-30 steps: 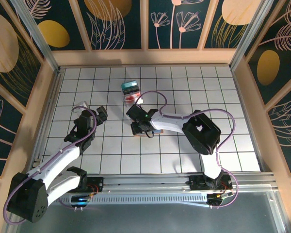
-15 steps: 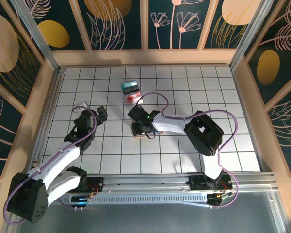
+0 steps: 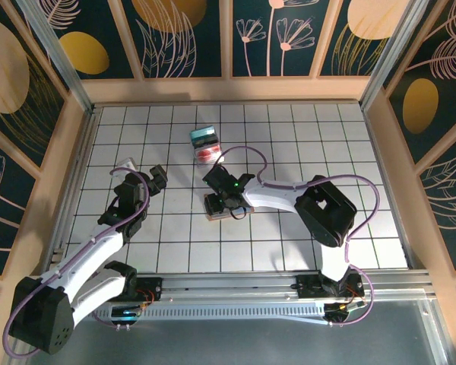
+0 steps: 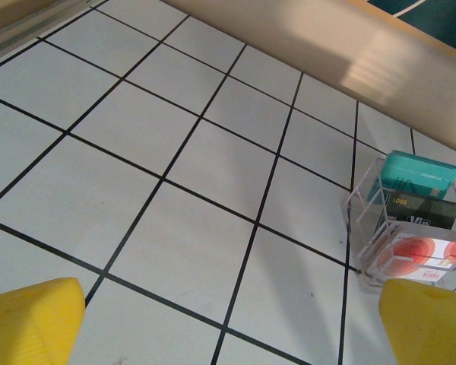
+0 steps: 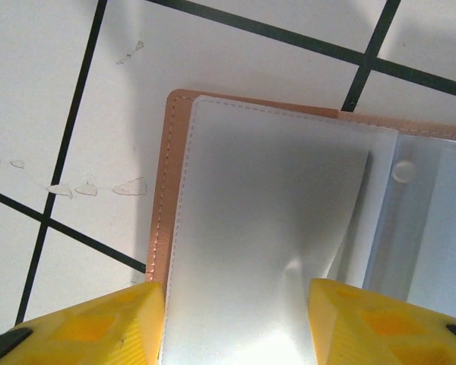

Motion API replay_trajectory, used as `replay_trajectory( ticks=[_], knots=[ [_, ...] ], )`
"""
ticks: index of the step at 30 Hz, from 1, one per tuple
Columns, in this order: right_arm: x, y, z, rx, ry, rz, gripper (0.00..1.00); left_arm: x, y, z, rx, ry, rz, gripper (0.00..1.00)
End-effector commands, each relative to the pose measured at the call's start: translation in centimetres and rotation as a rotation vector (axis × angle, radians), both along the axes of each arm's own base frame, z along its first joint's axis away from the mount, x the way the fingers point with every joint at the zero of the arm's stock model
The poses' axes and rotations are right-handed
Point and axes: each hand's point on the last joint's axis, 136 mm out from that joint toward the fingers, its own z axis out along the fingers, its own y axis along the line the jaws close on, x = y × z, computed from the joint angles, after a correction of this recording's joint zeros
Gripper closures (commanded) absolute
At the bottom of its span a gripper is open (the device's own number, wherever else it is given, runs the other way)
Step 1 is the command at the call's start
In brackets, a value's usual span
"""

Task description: Take the credit cards out of the card holder

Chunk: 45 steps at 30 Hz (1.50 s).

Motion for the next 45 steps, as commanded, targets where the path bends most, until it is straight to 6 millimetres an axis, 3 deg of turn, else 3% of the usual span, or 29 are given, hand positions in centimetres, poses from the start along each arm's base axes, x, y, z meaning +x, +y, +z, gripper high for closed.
replay_trajectory(
  ticks=[1, 9, 18, 28, 37, 45],
  knots=[
    [0.0, -1.0, 0.3, -0.061, -0.028, -0.007, 0.47, 0.4, 0.0, 1.5, -0.010, -0.032, 0.001, 0.01],
    [0.4, -1.9, -0.3, -0.166, -0.064, -0.027, 0.49, 0.4, 0.0, 1.5, -0.003, -0.032, 0.002, 0.01],
    [1.6, -2.8, 1.6, -0.180, -0.142, -0.096, 0.60, 0.2, 0.3, 1.6, 0.009, -0.034, 0.008, 0.01],
    [2.4, -4.5, 2.3, -0.221, -0.183, -0.147, 0.59, 0.3, 0.3, 2.1, 0.017, -0.036, 0.008, 0.01],
    [3.3, -7.2, 2.8, -0.239, -0.201, -0.216, 0.61, 0.6, -0.2, 2.3, 0.030, -0.026, -0.024, 0.01],
    [3.6, -9.6, 1.9, -0.236, -0.172, -0.254, 0.65, 0.7, -1.4, 3.2, 0.062, -0.023, -0.081, 0.01]
  ],
)
